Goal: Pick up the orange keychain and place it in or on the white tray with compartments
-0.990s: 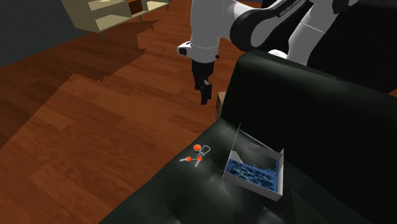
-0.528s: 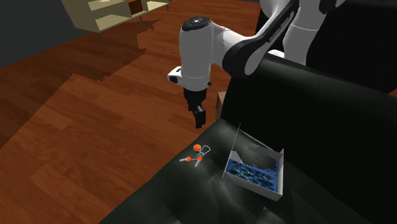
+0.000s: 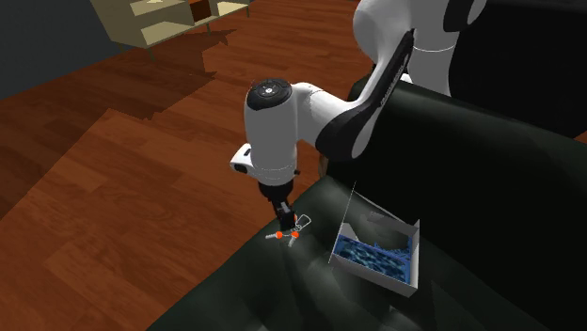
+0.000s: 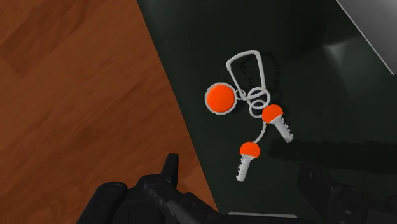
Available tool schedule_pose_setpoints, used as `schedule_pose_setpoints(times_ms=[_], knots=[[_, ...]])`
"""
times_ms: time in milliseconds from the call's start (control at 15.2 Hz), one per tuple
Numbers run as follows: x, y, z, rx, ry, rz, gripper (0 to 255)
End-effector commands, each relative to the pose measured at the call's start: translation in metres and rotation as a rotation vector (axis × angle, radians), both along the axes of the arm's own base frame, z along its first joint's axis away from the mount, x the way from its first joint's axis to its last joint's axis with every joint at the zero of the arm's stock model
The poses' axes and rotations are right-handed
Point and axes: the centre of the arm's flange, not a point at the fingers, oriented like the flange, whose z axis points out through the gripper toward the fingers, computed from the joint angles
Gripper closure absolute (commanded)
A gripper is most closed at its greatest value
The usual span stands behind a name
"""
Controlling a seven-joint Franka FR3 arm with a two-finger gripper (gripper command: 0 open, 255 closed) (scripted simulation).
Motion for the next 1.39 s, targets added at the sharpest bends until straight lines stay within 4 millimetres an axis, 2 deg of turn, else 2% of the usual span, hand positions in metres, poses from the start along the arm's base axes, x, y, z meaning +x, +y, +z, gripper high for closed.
schedule_pose_setpoints(times_ms=[0,66,594,1056,1122,1320], knots=[[0.007,0.022,-0.018,-0.004,0.006,0.019,0],[0.009,0.028,-0.021,-0.005,0.008,0.024,0],[0.009,0.027,-0.061,-0.005,0.008,0.024,0],[0.009,0.027,-0.061,-0.005,0.008,0.024,0],[0.009,0.027,-0.061,-0.005,0.008,0.024,255],[0.010,0.028,-0.062,-0.005,0.008,0.024,255]])
